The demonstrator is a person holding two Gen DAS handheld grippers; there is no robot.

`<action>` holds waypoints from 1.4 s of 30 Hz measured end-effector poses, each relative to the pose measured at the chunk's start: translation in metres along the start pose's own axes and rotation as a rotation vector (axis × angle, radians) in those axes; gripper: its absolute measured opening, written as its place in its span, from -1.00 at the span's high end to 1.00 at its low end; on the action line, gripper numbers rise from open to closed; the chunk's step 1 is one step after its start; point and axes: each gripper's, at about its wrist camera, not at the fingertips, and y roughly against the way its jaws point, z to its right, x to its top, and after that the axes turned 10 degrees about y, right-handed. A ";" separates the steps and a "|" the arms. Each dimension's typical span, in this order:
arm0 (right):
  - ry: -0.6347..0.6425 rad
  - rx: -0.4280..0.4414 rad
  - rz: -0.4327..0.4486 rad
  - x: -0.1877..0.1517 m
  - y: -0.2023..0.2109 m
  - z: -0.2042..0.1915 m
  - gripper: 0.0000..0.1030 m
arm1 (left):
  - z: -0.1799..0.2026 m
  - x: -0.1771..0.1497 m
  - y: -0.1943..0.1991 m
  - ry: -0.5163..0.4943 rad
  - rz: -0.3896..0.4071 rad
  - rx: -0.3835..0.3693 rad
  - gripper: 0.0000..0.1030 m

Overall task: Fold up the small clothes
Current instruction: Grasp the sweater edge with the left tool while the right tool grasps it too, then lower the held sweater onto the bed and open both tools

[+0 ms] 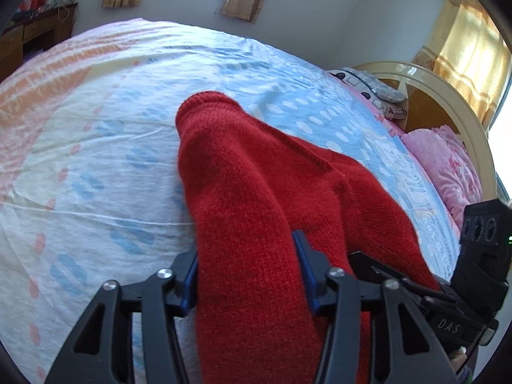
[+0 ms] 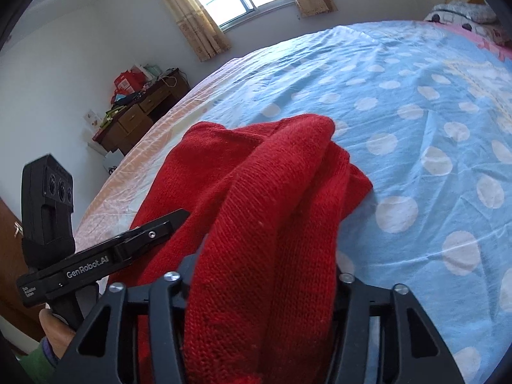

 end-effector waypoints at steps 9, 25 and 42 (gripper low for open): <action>0.072 -0.069 0.035 0.001 0.038 -0.062 0.19 | 0.019 -0.004 0.040 -0.091 0.046 0.067 0.27; 0.208 0.145 0.117 0.014 0.064 -0.219 0.19 | -0.072 -0.012 0.173 0.029 0.203 0.215 0.27; 0.320 0.404 0.070 0.027 -0.047 -0.384 0.19 | -0.214 0.004 0.241 0.181 0.347 0.516 0.27</action>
